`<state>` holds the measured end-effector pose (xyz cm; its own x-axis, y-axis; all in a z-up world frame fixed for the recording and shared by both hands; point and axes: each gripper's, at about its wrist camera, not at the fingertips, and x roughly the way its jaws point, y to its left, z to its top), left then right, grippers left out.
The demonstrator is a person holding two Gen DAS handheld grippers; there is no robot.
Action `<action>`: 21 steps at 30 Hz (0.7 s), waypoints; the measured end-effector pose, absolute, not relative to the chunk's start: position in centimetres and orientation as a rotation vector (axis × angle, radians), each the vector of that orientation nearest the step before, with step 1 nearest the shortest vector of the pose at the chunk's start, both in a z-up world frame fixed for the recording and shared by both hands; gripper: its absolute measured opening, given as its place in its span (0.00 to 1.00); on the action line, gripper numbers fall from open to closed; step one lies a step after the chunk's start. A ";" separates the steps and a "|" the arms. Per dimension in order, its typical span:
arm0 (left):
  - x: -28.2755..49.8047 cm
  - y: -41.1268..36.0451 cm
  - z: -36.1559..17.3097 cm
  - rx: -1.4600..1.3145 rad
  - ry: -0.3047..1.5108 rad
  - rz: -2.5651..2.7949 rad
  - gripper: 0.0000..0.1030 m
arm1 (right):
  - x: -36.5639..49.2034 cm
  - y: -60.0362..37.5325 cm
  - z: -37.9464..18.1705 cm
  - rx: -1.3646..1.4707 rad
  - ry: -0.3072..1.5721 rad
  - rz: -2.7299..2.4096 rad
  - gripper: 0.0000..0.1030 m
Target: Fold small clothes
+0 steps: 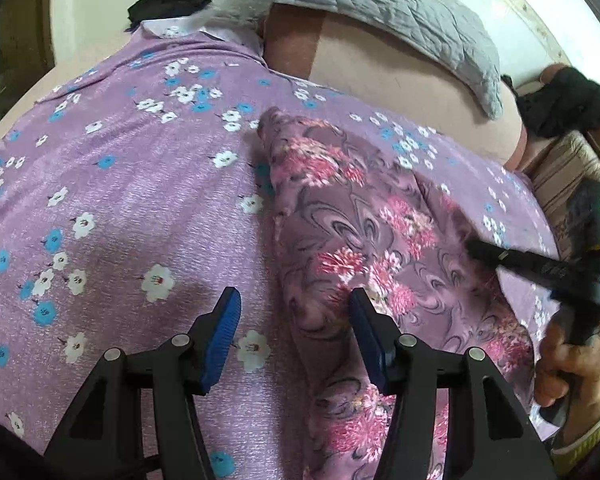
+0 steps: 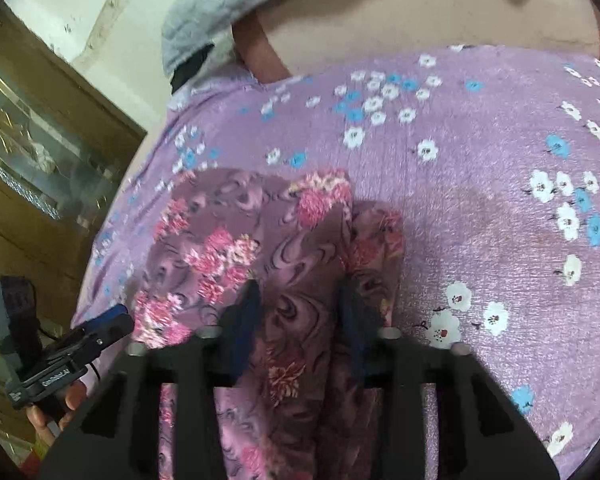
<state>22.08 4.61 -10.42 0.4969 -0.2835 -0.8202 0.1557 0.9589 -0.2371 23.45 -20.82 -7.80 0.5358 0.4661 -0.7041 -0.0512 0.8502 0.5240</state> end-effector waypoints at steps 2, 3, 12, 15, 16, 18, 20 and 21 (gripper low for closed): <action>22.0 4.1 -10.5 -0.117 1.014 -0.264 0.54 | 22.1 -21.9 -6.1 0.526 0.874 0.344 0.05; 22.1 3.9 -10.8 -0.104 1.021 -0.261 0.57 | 21.2 -22.5 -5.2 0.539 0.833 0.343 0.05; 22.5 2.0 -12.8 -0.023 1.062 -0.237 0.58 | 22.2 -22.4 -11.2 0.480 0.989 0.192 0.05; 21.4 2.5 -11.3 -0.047 1.051 -0.241 0.55 | 20.6 -22.5 -8.7 0.474 0.945 0.192 0.10; 20.8 2.8 -10.7 -0.053 1.043 -0.249 0.55 | 19.9 -22.7 -7.7 0.469 0.924 0.199 0.10; 18.9 3.5 -9.4 -0.072 1.012 -0.276 0.55 | 17.5 -22.7 -5.4 0.466 0.881 0.231 0.10; 16.9 3.9 -8.4 -0.094 0.989 -0.311 0.55 | 14.7 -22.5 -3.9 0.470 0.849 0.275 0.10; 15.6 4.0 -8.0 -0.112 0.982 -0.332 0.55 | 13.5 -22.4 -3.5 0.471 0.842 0.299 0.10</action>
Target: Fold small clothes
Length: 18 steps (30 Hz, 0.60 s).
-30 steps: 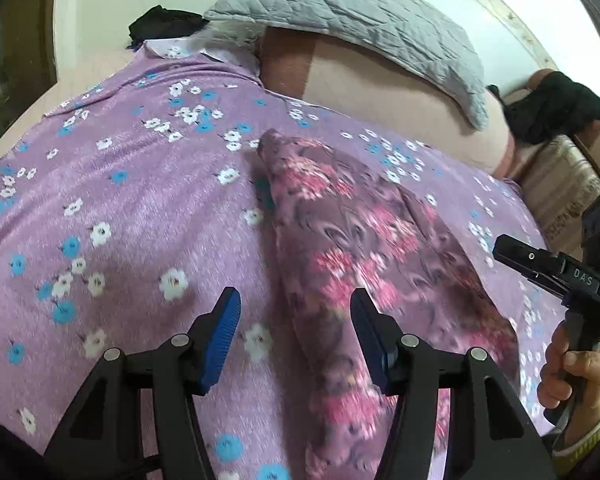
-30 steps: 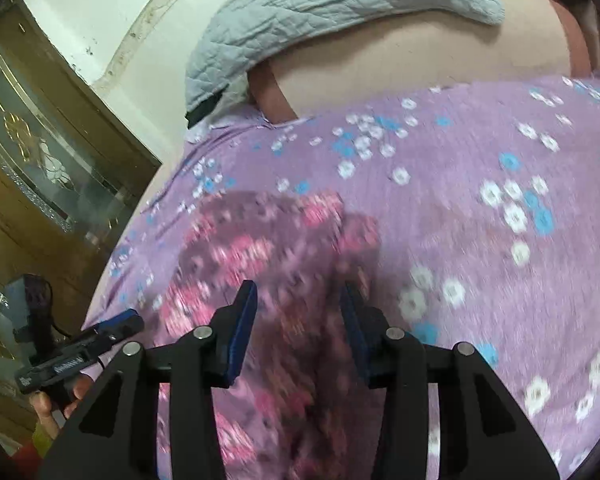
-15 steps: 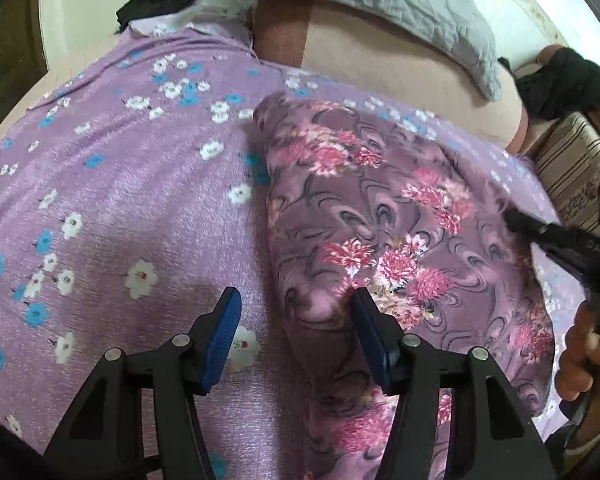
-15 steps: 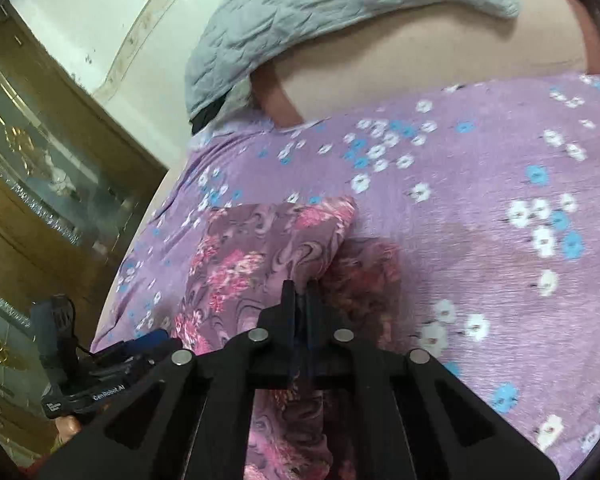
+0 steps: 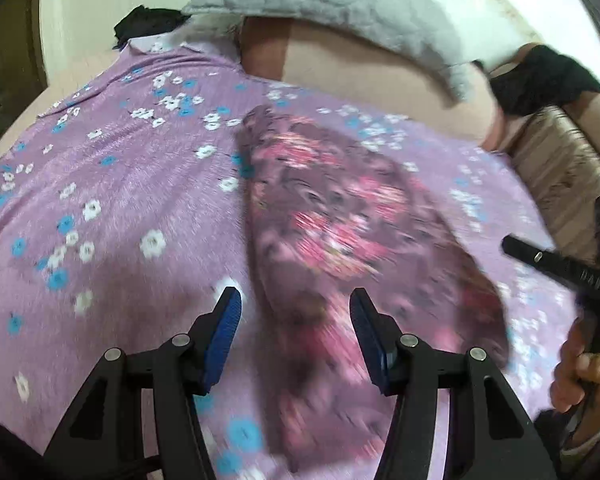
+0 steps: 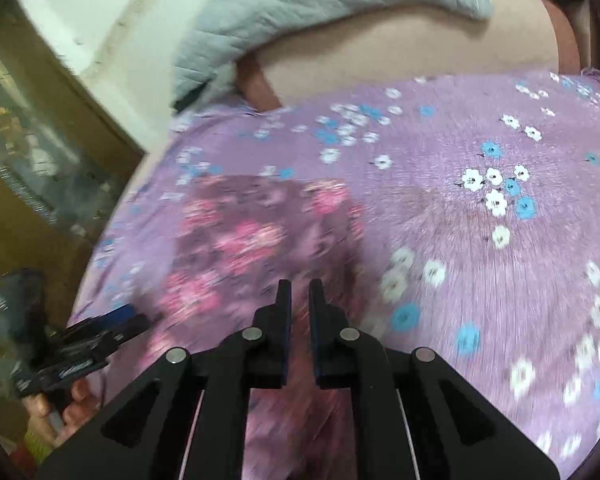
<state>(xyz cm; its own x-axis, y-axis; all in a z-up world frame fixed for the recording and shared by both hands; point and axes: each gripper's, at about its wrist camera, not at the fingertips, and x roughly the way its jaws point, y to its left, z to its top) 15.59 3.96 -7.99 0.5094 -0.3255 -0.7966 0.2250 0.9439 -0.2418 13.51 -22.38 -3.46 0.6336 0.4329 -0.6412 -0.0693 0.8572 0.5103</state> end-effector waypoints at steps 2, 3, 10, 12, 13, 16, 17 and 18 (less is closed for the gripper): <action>13.6 4.1 -7.6 -0.139 0.979 -0.358 0.54 | 10.9 -21.3 -3.3 0.483 0.837 0.371 0.10; 12.3 4.0 -7.5 -0.151 0.977 -0.377 0.54 | 10.1 -20.8 -3.7 0.498 0.849 0.400 0.10; 8.2 1.9 -10.2 -0.055 1.031 -0.398 0.49 | 8.0 -19.2 -8.5 0.421 0.997 0.303 0.10; 8.5 1.8 -12.2 -0.019 1.094 -0.362 0.50 | 7.8 -19.9 -9.9 0.415 1.040 0.241 0.09; 8.7 1.8 -13.1 0.007 1.127 -0.320 0.50 | 7.7 -20.7 -10.2 0.452 1.034 0.251 0.08; 8.6 2.4 -13.5 -0.040 1.125 -0.323 0.51 | 7.3 -21.4 -10.5 0.471 1.024 0.242 0.05; 8.5 2.3 -13.4 -0.036 1.128 -0.319 0.51 | 7.2 -21.4 -10.5 0.471 1.021 0.237 0.05; 8.3 2.2 -13.2 -0.027 1.126 -0.314 0.51 | 7.2 -21.2 -10.5 0.465 1.020 0.233 0.05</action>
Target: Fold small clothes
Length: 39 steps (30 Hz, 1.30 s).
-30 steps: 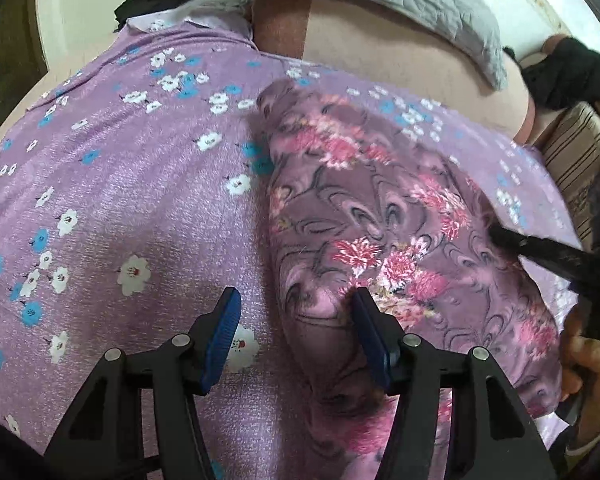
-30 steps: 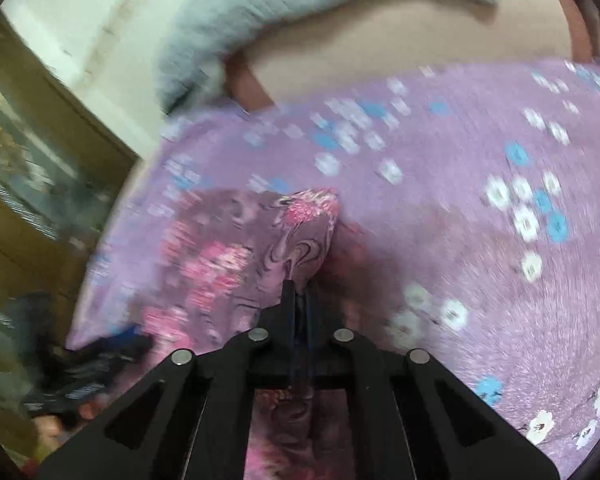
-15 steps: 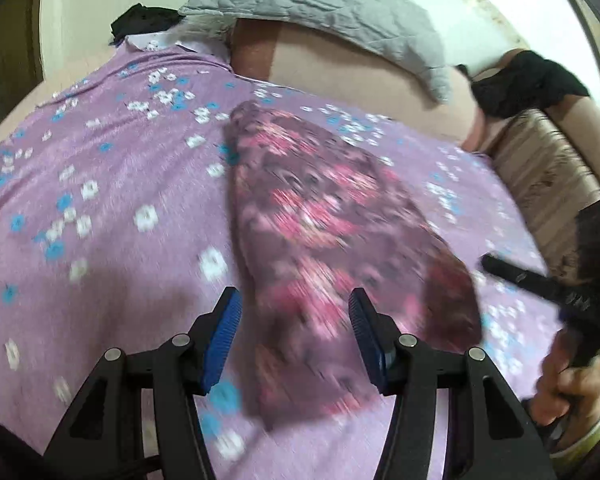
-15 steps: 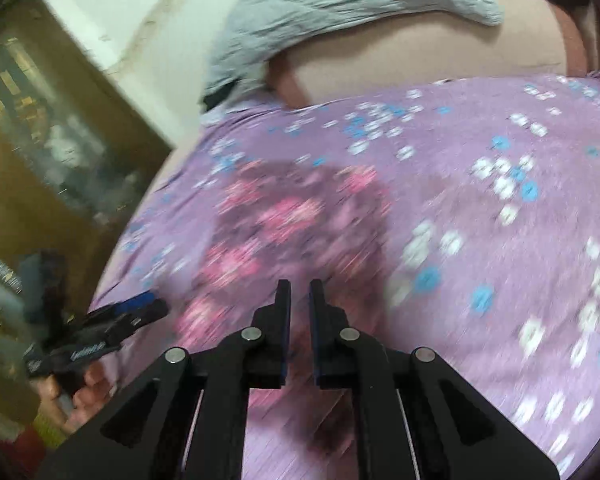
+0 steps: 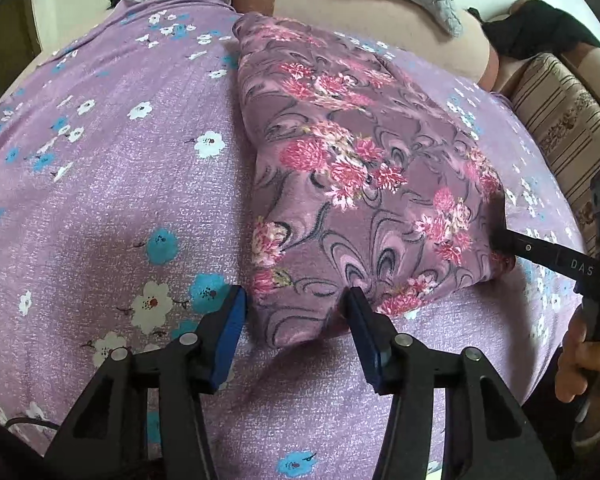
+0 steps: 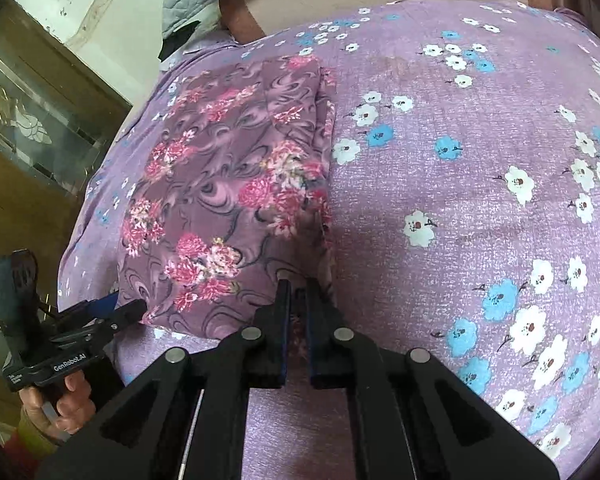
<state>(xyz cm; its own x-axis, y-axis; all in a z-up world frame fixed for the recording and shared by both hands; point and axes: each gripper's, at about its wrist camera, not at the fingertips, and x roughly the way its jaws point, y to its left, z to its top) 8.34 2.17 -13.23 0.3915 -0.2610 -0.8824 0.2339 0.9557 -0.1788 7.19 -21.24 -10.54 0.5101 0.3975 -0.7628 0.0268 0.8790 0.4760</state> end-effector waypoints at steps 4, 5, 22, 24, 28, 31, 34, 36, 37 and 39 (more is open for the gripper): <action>7.8 2.1 -13.0 -0.034 1.133 -0.302 0.51 | 7.0 -21.0 -10.7 0.432 1.018 0.223 0.05; 7.7 2.2 -13.1 -0.040 1.137 -0.301 0.51 | 7.0 -21.0 -10.7 0.434 1.019 0.223 0.05; 3.2 4.9 -7.0 -0.063 1.028 -0.255 0.56 | 1.8 -21.1 -5.4 0.423 0.910 0.195 0.44; 2.6 4.9 -6.4 -0.052 1.008 -0.254 0.60 | 0.8 -21.0 -4.5 0.420 0.883 0.209 0.44; 1.3 5.1 -5.2 -0.032 0.975 -0.236 0.70 | -0.8 -20.5 -3.4 0.417 0.859 0.229 0.45; 0.3 5.6 -4.6 -0.020 0.961 -0.217 0.81 | -1.7 -19.9 -2.7 0.400 0.848 0.246 0.50; -0.1 5.8 -4.5 -0.002 0.970 -0.193 0.81 | -2.4 -19.1 -2.2 0.368 0.848 0.266 0.59; -0.1 5.8 -4.6 0.006 0.971 -0.188 0.81 | -2.5 -18.4 -2.0 0.331 0.851 0.265 0.63; -0.1 5.8 -4.7 0.015 0.969 -0.179 0.81 | -2.5 -18.1 -2.0 0.316 0.852 0.265 0.66; 0.0 5.8 -4.7 0.038 0.960 -0.157 0.81 | -2.5 -17.6 -1.9 0.291 0.851 0.263 0.72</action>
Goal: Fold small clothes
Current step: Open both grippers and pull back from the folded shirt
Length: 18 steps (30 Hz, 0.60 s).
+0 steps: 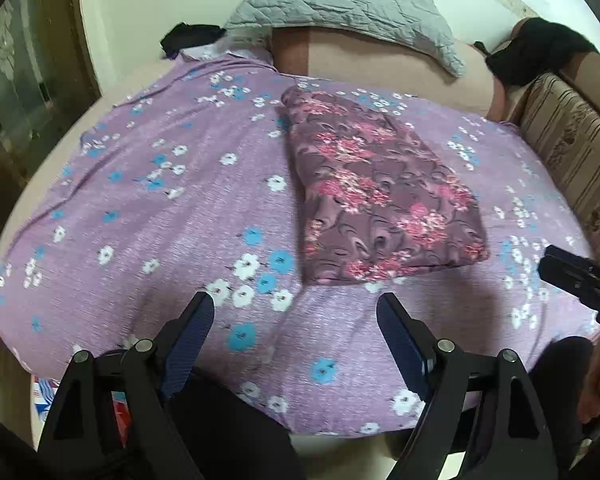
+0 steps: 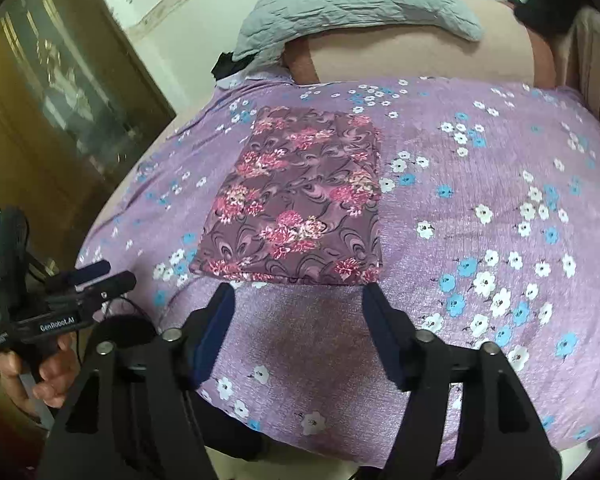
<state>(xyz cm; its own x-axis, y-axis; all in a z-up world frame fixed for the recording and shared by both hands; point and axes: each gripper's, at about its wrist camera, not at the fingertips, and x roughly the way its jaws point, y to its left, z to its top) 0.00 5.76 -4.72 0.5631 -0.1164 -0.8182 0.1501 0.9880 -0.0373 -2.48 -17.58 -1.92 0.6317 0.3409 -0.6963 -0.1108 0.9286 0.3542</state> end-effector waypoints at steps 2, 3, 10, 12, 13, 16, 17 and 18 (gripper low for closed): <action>0.3 5.7 -4.7 0.056 0.955 -0.142 0.81 | -2.3 -17.3 -1.9 0.281 0.848 0.267 0.77; 0.6 5.7 -4.7 0.061 0.954 -0.141 0.82 | -2.0 -17.2 -1.9 0.276 0.850 0.265 0.80; 2.5 5.2 -5.0 0.043 0.980 -0.140 0.82 | -0.2 -16.9 -1.9 0.265 0.846 0.262 0.85; 2.9 4.7 -4.9 0.053 0.965 -0.134 0.82 | 0.3 -16.7 -2.0 0.254 0.846 0.262 0.87; 3.0 4.6 -4.8 0.056 0.963 -0.134 0.82 | 0.5 -16.7 -2.1 0.249 0.845 0.260 0.88; 3.5 4.2 -4.3 0.058 0.951 -0.137 0.82 | 1.1 -16.8 -2.2 0.246 0.854 0.259 0.88; 3.6 4.0 -3.9 0.062 0.942 -0.135 0.82 | 1.3 -16.9 -2.2 0.247 0.856 0.261 0.88; 3.7 3.9 -3.6 0.065 0.936 -0.134 0.82 | 1.5 -17.0 -2.2 0.249 0.855 0.263 0.88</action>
